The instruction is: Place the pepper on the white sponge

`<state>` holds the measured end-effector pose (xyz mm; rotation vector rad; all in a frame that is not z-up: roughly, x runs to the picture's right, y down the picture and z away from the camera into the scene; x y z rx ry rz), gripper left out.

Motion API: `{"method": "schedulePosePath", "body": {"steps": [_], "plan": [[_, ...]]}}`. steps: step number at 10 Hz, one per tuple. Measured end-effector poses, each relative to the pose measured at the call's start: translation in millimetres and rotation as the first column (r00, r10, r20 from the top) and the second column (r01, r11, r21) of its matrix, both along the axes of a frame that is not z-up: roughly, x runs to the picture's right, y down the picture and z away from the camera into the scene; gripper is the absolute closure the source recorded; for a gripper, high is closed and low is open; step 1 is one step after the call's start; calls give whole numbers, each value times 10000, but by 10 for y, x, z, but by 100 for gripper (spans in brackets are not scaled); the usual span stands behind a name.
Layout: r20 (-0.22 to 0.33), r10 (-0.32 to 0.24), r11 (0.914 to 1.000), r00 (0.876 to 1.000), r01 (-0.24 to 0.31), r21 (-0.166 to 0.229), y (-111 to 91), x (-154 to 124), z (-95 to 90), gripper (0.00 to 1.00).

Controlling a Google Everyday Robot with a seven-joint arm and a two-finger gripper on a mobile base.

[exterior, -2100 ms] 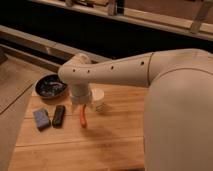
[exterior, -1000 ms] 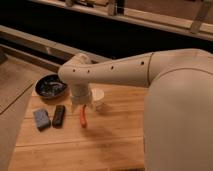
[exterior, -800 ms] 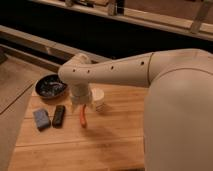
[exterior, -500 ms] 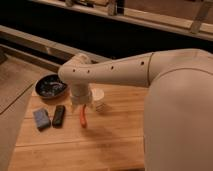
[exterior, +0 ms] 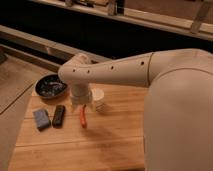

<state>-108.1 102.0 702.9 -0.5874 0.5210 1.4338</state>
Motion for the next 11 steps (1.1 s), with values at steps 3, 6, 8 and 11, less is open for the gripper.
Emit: {"method": "schedulePosePath", "body": {"steps": [3, 6, 8, 11], "plan": [[-304, 831, 9926, 9961, -801, 910, -233, -14, 68, 35], [-395, 1972, 9628, 9796, -1859, 1963, -420, 5, 199, 35], [-71, 2183, 9539, 9758, -2119, 2126, -370, -36, 234, 35], [366, 2291, 9549, 9727, -2319, 1852, -190, -117, 336, 35]]}}
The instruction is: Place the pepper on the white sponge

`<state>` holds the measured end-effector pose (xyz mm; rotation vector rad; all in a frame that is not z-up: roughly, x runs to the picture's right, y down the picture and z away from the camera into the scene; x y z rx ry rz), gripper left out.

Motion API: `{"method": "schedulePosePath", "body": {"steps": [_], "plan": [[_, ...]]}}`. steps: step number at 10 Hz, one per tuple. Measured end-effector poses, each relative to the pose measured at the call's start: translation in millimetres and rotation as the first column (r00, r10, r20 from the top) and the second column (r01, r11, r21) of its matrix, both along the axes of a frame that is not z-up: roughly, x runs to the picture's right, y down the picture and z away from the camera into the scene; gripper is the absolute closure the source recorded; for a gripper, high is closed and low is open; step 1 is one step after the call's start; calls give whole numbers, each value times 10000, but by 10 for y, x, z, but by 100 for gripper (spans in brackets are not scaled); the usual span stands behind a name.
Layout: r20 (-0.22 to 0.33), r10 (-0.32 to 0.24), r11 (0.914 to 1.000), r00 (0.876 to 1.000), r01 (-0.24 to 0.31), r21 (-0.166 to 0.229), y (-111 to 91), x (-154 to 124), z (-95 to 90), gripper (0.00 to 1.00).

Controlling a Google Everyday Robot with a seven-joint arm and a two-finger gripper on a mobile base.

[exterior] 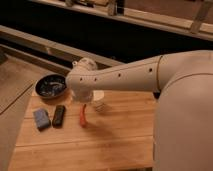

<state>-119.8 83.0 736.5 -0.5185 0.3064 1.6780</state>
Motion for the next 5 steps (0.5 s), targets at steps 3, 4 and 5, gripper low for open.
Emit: {"method": "schedulePosePath", "body": {"steps": [3, 4, 5], "plan": [[-112, -253, 9984, 9996, 247, -500, 168, 101, 144, 35], [-221, -400, 9971, 9990, 385, -656, 196, 133, 190, 35], [-250, -708, 9938, 9972, 684, -882, 228, 90, 254, 35]]}}
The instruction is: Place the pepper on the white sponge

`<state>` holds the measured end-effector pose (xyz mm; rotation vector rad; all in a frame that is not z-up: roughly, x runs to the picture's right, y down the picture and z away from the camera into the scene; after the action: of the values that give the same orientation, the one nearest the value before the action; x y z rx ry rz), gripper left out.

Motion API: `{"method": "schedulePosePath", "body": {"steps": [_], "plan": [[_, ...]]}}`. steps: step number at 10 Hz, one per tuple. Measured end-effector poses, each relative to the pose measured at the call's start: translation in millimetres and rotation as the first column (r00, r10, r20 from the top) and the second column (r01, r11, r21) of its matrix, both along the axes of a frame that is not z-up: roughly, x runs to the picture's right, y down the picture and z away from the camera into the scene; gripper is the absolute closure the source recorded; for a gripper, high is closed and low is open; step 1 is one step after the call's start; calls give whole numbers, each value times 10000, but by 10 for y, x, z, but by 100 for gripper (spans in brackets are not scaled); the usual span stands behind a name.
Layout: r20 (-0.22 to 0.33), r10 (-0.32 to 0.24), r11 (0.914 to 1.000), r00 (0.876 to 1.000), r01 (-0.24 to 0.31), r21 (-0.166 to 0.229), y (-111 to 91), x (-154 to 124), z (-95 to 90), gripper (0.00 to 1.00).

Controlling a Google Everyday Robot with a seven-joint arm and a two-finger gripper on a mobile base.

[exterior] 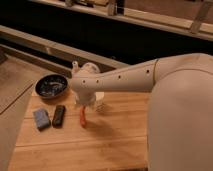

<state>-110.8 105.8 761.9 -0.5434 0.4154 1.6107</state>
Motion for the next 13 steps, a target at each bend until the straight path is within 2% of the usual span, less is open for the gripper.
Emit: {"method": "schedulePosePath", "body": {"steps": [5, 10, 12, 13], "plan": [[78, -761, 9950, 9971, 764, -637, 75, -248, 237, 35], [242, -597, 9900, 9979, 623, -1269, 142, -373, 446, 36], [393, -599, 9862, 9974, 652, -1523, 185, -365, 500, 50], [538, -660, 9838, 9964, 739, -1633, 209, -374, 525, 61]]}}
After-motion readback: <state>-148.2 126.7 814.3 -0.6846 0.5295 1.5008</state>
